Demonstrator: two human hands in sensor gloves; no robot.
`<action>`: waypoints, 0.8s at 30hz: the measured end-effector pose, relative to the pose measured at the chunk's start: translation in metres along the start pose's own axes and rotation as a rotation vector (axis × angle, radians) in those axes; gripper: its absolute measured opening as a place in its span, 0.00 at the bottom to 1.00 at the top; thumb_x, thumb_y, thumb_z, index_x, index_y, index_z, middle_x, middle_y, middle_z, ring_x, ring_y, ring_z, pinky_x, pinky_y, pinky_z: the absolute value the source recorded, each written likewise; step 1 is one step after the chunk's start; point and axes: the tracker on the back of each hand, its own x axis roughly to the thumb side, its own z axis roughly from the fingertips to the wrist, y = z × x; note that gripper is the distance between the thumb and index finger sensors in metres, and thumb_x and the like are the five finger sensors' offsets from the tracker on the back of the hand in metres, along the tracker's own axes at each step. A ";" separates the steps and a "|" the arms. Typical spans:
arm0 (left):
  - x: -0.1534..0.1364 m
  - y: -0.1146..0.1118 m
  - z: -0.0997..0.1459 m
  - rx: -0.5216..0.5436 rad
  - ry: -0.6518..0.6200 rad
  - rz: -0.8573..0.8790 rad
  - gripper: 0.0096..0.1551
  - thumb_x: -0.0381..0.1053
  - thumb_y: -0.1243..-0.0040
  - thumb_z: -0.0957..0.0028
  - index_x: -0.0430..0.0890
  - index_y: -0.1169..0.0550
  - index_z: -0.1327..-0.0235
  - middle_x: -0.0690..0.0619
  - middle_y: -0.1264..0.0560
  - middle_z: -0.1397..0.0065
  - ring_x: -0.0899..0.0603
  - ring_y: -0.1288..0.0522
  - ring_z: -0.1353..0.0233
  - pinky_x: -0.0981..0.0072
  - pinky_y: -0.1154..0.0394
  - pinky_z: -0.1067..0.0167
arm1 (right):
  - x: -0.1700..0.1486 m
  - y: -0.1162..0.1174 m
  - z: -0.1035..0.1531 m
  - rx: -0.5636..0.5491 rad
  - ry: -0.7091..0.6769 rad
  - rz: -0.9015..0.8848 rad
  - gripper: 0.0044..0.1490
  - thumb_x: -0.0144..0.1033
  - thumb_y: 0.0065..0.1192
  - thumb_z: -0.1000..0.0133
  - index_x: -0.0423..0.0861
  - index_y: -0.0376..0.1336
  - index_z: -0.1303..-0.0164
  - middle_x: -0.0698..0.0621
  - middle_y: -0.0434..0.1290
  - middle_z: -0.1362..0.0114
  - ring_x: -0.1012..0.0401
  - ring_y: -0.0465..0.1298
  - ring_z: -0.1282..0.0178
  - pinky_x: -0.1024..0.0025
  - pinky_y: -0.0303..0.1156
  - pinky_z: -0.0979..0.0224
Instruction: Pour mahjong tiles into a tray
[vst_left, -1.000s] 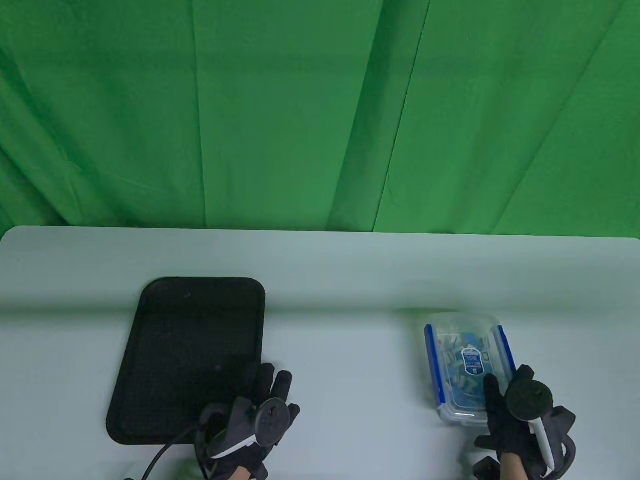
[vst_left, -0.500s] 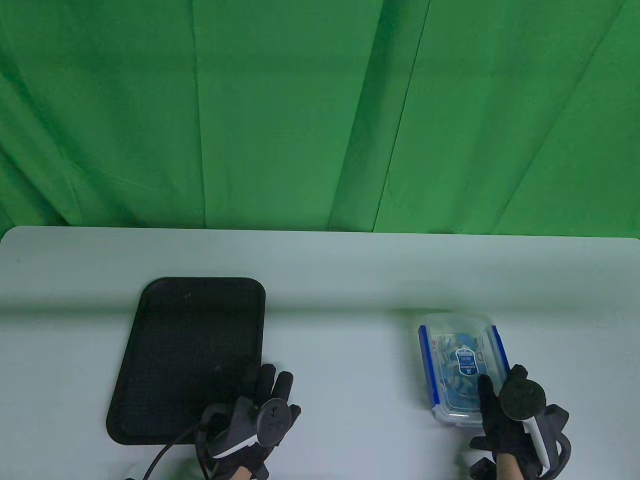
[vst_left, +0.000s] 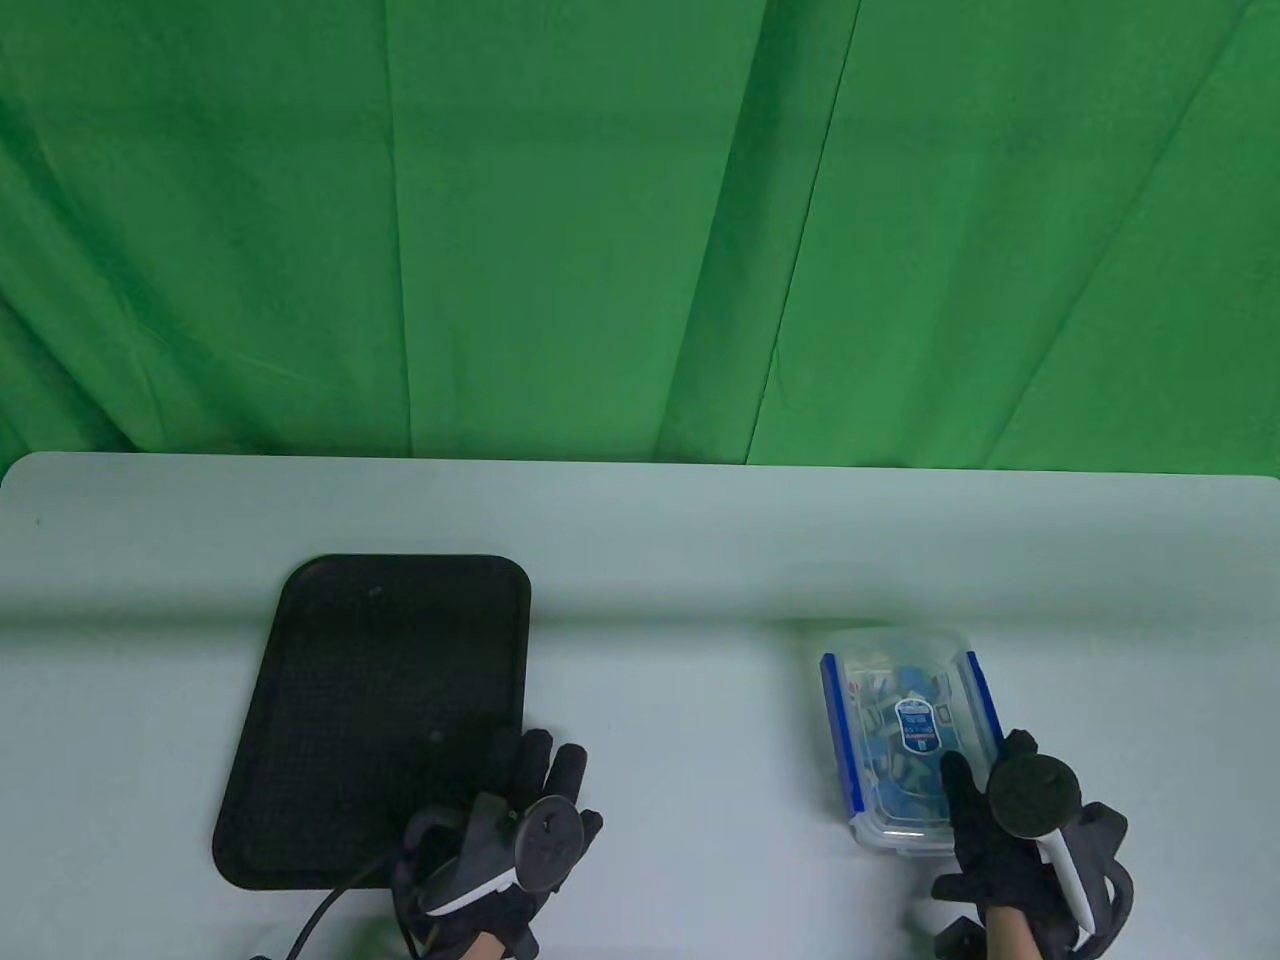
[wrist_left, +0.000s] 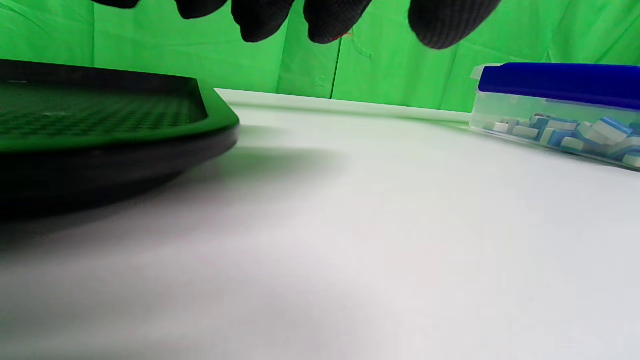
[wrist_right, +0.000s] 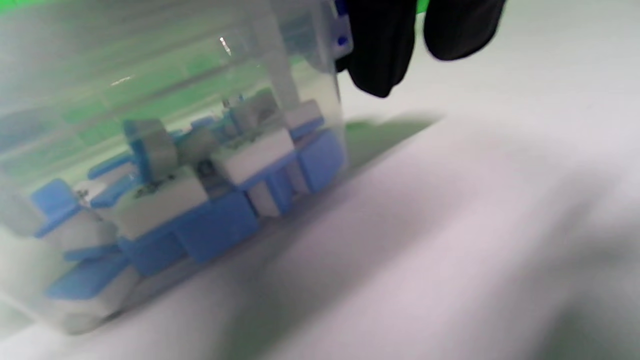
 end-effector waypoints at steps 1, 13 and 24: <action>0.000 0.000 0.000 0.002 -0.003 0.001 0.40 0.63 0.59 0.32 0.45 0.44 0.11 0.32 0.48 0.12 0.23 0.52 0.16 0.21 0.48 0.33 | 0.001 0.000 0.000 0.007 -0.005 0.000 0.54 0.62 0.40 0.28 0.36 0.35 0.08 0.35 0.55 0.10 0.37 0.64 0.18 0.30 0.56 0.18; 0.002 -0.001 -0.001 0.014 -0.023 0.010 0.40 0.63 0.59 0.32 0.44 0.43 0.11 0.32 0.47 0.12 0.22 0.50 0.16 0.24 0.46 0.31 | 0.013 0.003 0.004 0.059 -0.055 -0.009 0.55 0.63 0.43 0.29 0.35 0.36 0.08 0.35 0.57 0.12 0.38 0.66 0.20 0.32 0.57 0.18; 0.009 0.002 0.001 0.068 -0.081 0.067 0.40 0.62 0.58 0.32 0.42 0.42 0.12 0.32 0.43 0.13 0.23 0.46 0.17 0.29 0.42 0.30 | 0.030 0.011 0.010 0.130 -0.143 -0.032 0.56 0.63 0.46 0.29 0.35 0.36 0.08 0.35 0.60 0.14 0.41 0.69 0.24 0.36 0.60 0.18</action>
